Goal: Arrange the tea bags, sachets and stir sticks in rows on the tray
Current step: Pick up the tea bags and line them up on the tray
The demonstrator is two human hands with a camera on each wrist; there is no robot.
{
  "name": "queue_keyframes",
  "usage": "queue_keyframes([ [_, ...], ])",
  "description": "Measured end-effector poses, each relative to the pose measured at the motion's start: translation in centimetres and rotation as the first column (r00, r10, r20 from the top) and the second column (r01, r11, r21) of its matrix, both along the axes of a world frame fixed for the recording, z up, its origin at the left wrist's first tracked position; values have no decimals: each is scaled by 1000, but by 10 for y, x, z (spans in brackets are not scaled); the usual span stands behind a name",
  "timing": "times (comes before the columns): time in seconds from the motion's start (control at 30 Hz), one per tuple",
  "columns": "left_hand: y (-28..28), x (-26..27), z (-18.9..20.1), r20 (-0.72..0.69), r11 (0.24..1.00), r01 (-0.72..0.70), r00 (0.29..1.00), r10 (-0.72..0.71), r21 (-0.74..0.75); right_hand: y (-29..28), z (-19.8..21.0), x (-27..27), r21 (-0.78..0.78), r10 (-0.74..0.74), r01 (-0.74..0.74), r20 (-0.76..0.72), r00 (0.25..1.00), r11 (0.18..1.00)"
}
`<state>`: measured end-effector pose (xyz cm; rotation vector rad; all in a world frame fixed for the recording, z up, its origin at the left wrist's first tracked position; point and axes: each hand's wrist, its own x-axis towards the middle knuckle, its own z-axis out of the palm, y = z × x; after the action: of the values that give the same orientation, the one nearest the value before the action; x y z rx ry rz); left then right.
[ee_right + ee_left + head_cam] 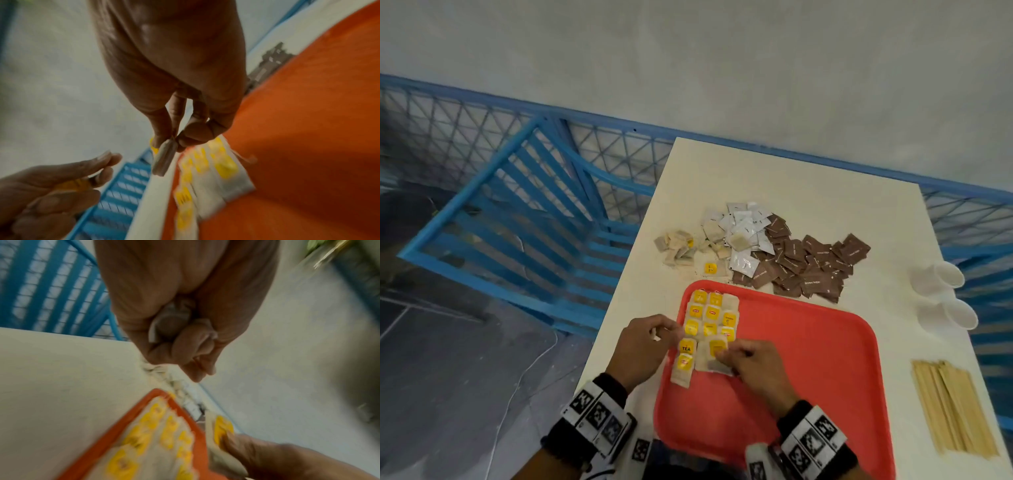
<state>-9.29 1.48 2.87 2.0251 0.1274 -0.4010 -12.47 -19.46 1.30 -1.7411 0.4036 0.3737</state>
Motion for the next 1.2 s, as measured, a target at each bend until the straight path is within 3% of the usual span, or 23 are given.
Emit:
queue_keyframes([
  [0.07, 14, -7, -26, -65, 994, 9, 998, -2, 113, 4, -29, -14, -53, 12, -18, -112, 994, 998],
  [0.17, 21, -16, -49, -73, 974, 113, 992, -100, 196, 9, -60, -22, -132, 48, -68, -154, 987, 989],
  [0.27, 14, -24, -66, -71, 901, 303, 953, -295, 312, 17, -76, -20, -229, 75, -106, -143, 987, 968],
  [0.37, 5, -32, -79, -123, 815, 392, 918, -377, 426, 23, -85, -21, -333, 66, -99, -108, 992, 938],
  [0.6, -1, -34, -92, -123, 765, 421, 900, -417, 487, 32, -79, -26, -416, -47, -6, -118, 992, 909],
  [0.73, -4, -34, -93, -100, 758, 423, 895, -434, 497, 34, -74, -27, -430, -20, -13, -72, 997, 903],
  [0.87, 2, -33, -86, -35, 836, 349, 928, -371, 424, 23, -63, -28, -461, -31, 7, -44, 999, 887],
  [1.03, 15, -16, -67, 110, 966, 127, 982, -154, 224, -1, -68, -24, -509, -44, 59, 43, 998, 859],
  [1.2, 11, -3, -50, -5, 993, -35, 999, 36, 108, 2, -76, -21, -452, -8, 17, 22, 1000, 892],
])
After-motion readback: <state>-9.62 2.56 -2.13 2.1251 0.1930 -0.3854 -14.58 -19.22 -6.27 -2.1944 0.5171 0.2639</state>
